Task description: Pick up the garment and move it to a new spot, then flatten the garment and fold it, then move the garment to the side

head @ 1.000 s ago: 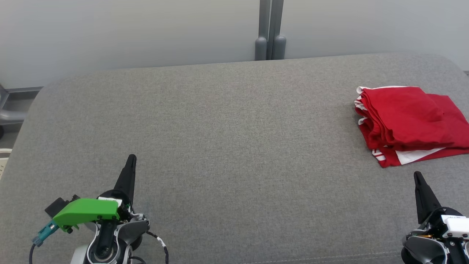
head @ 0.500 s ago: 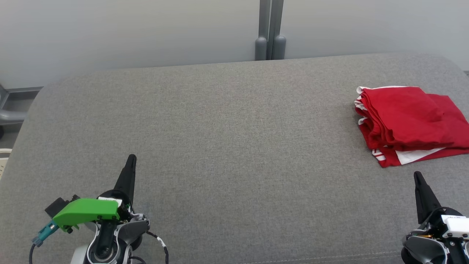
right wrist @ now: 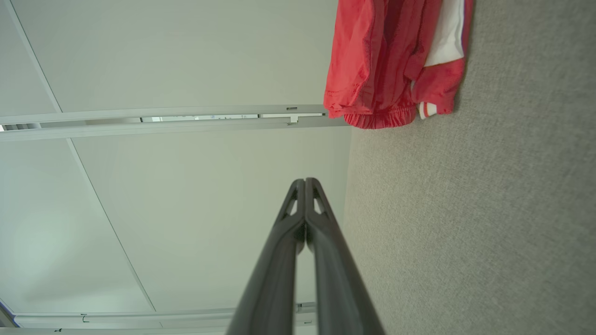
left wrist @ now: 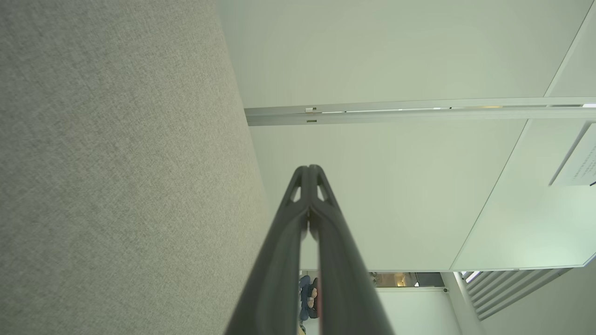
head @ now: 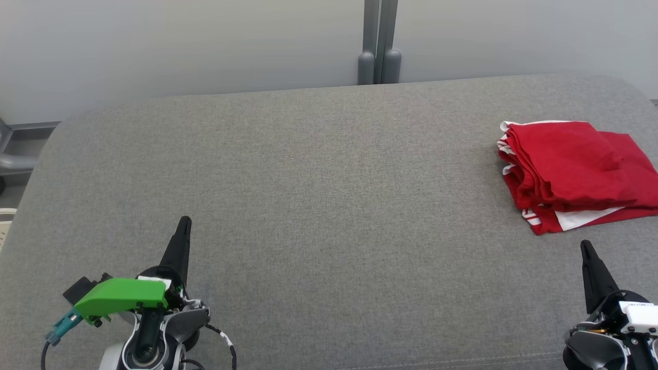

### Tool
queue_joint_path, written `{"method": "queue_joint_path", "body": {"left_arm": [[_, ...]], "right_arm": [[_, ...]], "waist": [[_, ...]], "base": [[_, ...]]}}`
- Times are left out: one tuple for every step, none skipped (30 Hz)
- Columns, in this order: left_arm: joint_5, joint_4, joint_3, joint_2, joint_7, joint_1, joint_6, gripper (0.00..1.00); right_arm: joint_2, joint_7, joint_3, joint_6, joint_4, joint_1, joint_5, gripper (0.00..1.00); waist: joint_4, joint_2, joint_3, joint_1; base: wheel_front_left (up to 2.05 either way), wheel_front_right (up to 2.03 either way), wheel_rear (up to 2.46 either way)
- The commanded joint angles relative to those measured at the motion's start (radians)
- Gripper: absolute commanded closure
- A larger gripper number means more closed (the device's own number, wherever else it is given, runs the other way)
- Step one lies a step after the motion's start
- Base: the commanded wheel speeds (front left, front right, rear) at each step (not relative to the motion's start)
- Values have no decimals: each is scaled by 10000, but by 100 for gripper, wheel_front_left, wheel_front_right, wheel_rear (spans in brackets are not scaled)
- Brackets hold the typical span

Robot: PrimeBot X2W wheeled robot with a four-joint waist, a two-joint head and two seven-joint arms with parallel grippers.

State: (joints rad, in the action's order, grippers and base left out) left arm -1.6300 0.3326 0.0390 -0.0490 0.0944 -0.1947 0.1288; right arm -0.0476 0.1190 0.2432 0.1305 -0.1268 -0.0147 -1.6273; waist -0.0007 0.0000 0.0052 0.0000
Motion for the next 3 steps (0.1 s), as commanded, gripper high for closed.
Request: {"method": "queue_joint_path", "body": {"left_arm": [[-67, 6, -8, -11, -5, -127, 50, 100], [-67, 6, -8, -11, -5, -127, 50, 100], [-67, 6, -8, -11, -5, -127, 50, 100]], "right_arm": [[-49, 27, 13, 4, 41, -68, -37, 100], [-49, 27, 13, 4, 41, -68, -37, 100], [-49, 27, 13, 4, 41, -68, -37, 100]], "waist": [[0, 0, 0, 0], [0, 0, 0, 0], [0, 0, 0, 0]], "base": [[0, 0, 0], [0, 0, 0], [0, 0, 0]]}}
